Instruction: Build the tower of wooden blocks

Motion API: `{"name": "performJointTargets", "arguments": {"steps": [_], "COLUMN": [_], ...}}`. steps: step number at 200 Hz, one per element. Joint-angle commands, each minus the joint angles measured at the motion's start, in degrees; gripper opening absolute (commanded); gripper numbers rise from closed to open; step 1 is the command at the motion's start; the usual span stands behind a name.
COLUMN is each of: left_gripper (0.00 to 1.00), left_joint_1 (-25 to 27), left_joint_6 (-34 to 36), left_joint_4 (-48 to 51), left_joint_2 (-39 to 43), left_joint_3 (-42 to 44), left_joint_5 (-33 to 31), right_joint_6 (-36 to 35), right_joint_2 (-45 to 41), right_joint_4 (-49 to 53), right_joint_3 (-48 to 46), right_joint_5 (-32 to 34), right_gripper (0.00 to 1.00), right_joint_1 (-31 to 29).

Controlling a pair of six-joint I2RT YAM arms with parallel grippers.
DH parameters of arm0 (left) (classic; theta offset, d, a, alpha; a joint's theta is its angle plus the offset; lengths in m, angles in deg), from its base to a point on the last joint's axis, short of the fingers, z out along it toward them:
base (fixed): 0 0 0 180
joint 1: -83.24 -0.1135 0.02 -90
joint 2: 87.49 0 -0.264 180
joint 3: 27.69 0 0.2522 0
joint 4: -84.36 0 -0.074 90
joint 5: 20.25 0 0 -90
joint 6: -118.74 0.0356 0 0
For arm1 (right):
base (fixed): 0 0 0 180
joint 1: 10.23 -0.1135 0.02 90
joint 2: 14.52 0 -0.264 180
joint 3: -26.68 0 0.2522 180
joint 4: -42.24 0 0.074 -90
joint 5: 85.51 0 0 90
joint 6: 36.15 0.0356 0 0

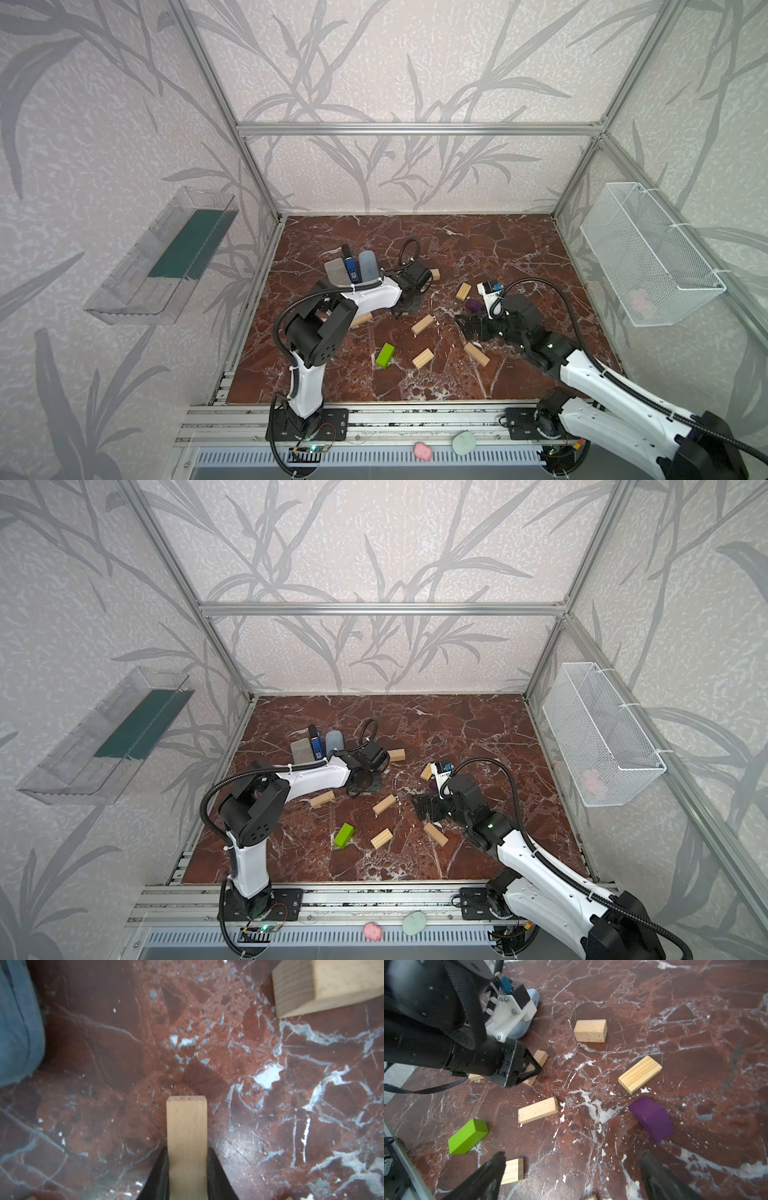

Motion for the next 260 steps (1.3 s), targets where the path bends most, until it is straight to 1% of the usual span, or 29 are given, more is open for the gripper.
{"name": "performJointTargets", "arguments": {"steps": [1, 49, 65, 91, 120, 155, 216, 225, 237, 260], "left_gripper": [0.24, 0.24, 0.25, 0.26, 0.27, 0.28, 0.28, 0.30, 0.38, 0.43], "left_joint_1": [1.12, 2.75, 2.93, 3.09, 3.11, 3.12, 3.42, 3.38, 3.37, 3.43], "left_joint_6": [-3.86, -5.90, -5.91, -3.78, -3.19, -2.86, -1.56, -1.56, -1.34, -1.25], "left_joint_4": [3.10, 2.46, 1.91, 1.61, 1.44, 0.31, -0.04, 0.30, 0.50, 0.98], "left_joint_2": [1.55, 3.83, 4.41, 4.59, 4.72, 4.41, 3.98, 4.10, 4.50, 6.08], "left_joint_3": [2.19, 5.53, 6.25, 5.83, 6.38, 6.80, 5.74, 5.50, 5.39, 5.42], "left_joint_5": [-1.11, -2.30, -3.22, -2.97, -3.32, -2.04, -1.53, -1.47, -1.57, -1.79], "right_joint_6": [3.89, 7.47, 9.21, 10.43, 10.98, 10.97, 10.87, 11.05, 11.21, 11.15], "right_joint_2": [-0.17, -0.33, -0.74, -1.07, -1.08, -0.30, 0.76, 0.93, 1.16, 1.62], "right_joint_4": [7.76, 9.86, 10.03, 10.25, 10.14, 11.33, 14.32, 14.70, 15.27, 17.04], "right_joint_3": [2.68, 2.14, 1.88, 1.93, 2.26, 3.67, 6.16, 6.50, 7.00, 8.11], "right_joint_5": [0.23, -4.47, -4.91, -6.09, -6.06, -5.53, -3.22, -3.01, -2.62, -0.75], "right_gripper": [0.99, 0.99, 0.99, 0.99, 0.99, 0.99, 0.99, 0.99, 0.99, 0.99], "right_joint_1": [-0.20, -0.15, -0.32, -0.47, -0.84, -1.26, -2.19, -2.35, -2.64, -3.55]}}
